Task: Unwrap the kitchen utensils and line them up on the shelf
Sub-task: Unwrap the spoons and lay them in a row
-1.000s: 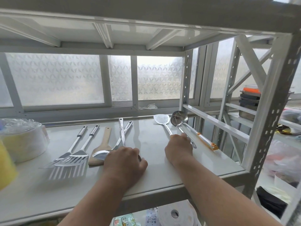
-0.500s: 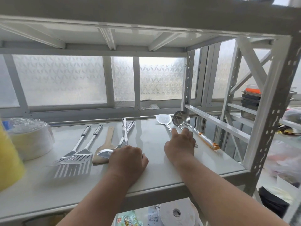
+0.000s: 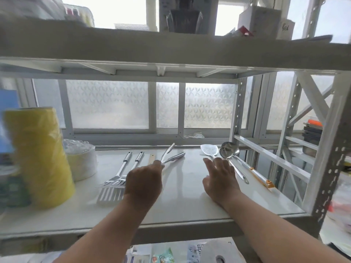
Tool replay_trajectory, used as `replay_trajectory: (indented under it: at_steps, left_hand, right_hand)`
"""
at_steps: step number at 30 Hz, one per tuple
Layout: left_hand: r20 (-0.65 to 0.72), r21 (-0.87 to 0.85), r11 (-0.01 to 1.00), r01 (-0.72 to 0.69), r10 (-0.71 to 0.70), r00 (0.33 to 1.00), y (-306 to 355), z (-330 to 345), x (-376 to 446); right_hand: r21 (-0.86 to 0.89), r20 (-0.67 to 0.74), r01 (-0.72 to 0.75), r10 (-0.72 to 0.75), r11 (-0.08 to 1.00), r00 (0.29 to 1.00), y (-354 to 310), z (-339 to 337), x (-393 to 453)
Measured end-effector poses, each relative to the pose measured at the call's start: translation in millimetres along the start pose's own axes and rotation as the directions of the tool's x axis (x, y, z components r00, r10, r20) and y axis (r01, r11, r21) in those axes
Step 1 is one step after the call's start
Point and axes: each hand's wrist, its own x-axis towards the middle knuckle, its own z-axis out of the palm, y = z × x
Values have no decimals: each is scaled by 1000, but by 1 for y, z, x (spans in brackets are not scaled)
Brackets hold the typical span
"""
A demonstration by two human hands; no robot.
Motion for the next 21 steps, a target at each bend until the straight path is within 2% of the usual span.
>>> replay_trajectory:
  at_steps: [4, 9, 11, 13, 17, 19, 21]
  left_hand:
    - [-149, -193, 972, 134, -164, 975, -15, -14, 1]
    - [-256, -416, 908, 38, -157, 954, -28, -25, 2]
    - [-214, -594, 802, 61, -230, 949, -33, -33, 6]
    - [-101, -715, 681, 155, -321, 942, -35, -39, 11]
    - [76, -833, 427, 352, -543, 837, -41, -43, 25]
    - [92, -836, 387, 389, -599, 795, -45, -44, 33]
    - [102, -847, 359, 392, -614, 782, -47, -46, 40]
  right_hand:
    - [-8, 49, 10, -10, 1000, 999, -1, -2, -1]
    - [76, -4, 25, -25, 997, 1000, -1, -8, -3]
    - [145, -41, 47, -41, 988, 998, -2, -17, -3]
    - [185, -79, 80, -66, 980, 995, 0, -27, 1]
    - [-1, -148, 139, -138, 990, 979, 5, -44, 10]
    - [-87, -233, 197, -212, 977, 949, 7, -49, 6]
    - [-97, -242, 252, -269, 963, 932, 11, -53, -2]
